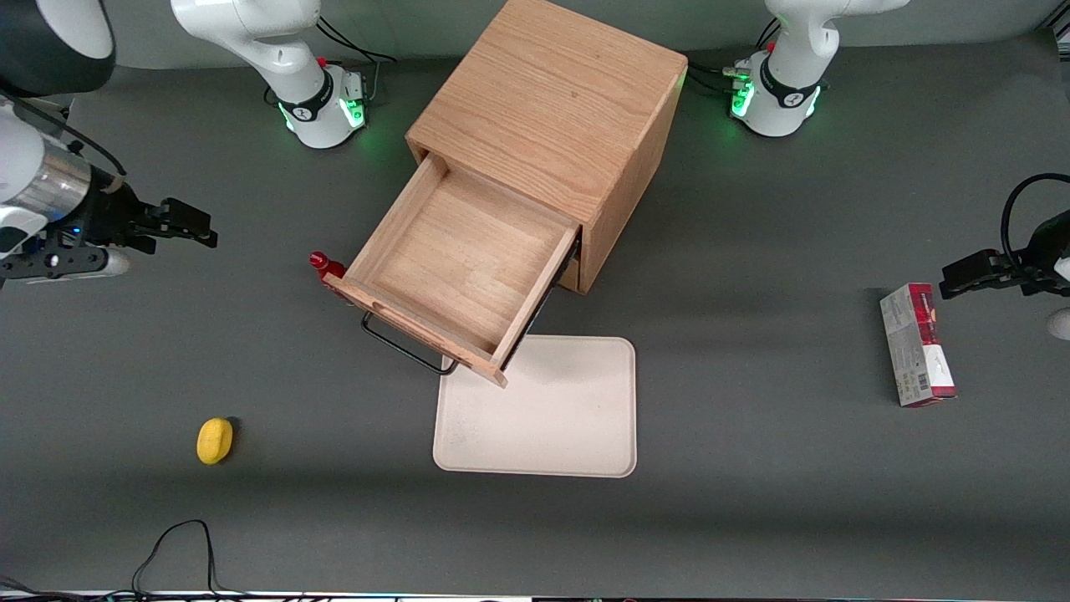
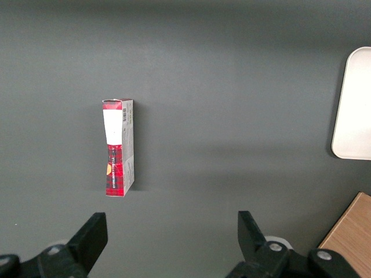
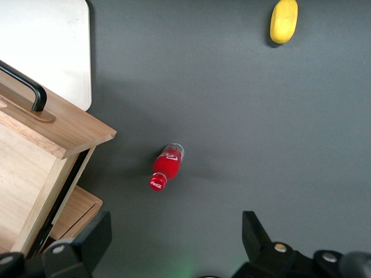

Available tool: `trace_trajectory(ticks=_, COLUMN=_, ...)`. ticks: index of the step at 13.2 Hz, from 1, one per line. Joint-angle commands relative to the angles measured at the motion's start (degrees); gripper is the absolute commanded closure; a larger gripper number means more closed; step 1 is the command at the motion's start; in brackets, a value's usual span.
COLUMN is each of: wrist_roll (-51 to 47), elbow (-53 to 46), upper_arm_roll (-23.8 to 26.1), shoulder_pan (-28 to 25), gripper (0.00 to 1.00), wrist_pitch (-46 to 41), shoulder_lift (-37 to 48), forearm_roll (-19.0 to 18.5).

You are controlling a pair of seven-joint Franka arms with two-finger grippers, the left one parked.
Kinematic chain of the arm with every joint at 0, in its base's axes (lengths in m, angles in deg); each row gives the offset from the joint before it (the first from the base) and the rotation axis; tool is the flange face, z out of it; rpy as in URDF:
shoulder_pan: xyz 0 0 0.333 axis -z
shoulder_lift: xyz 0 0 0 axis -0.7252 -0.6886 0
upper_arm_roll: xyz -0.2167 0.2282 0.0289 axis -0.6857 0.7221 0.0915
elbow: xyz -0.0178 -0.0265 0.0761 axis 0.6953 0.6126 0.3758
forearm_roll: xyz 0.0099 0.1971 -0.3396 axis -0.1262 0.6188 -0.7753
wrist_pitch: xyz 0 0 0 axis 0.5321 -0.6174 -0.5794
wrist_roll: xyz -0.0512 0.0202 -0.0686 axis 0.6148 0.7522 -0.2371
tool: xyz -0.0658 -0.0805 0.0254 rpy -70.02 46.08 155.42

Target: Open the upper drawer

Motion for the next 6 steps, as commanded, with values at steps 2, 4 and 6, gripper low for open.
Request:
trace_trajectory(ticks=2, wrist_roll=-1.95, elbow=-2.0, upper_arm_roll=-2.65, shoulder_pan=-3.97, gripper=0.0, wrist_pitch=0.78, shoulder_lift=-0.42, forearm_roll=-1.68)
trace_trajectory(ticks=4, wrist_roll=-0.37, elbow=-3.32, upper_arm_roll=-2.48, shoulder_pan=-2.74, gripper=0.0, wrist_pitch=-1.14, shoulder_lift=-0.51, forearm_roll=-1.68)
trace_trajectory(ticks=6, wrist_roll=1.83, elbow=-4.9, upper_arm_roll=-2.39, shoulder_pan=-1.86, gripper=0.0, wrist_pitch=-4.13, shoulder_lift=-0.6, forearm_roll=-1.68)
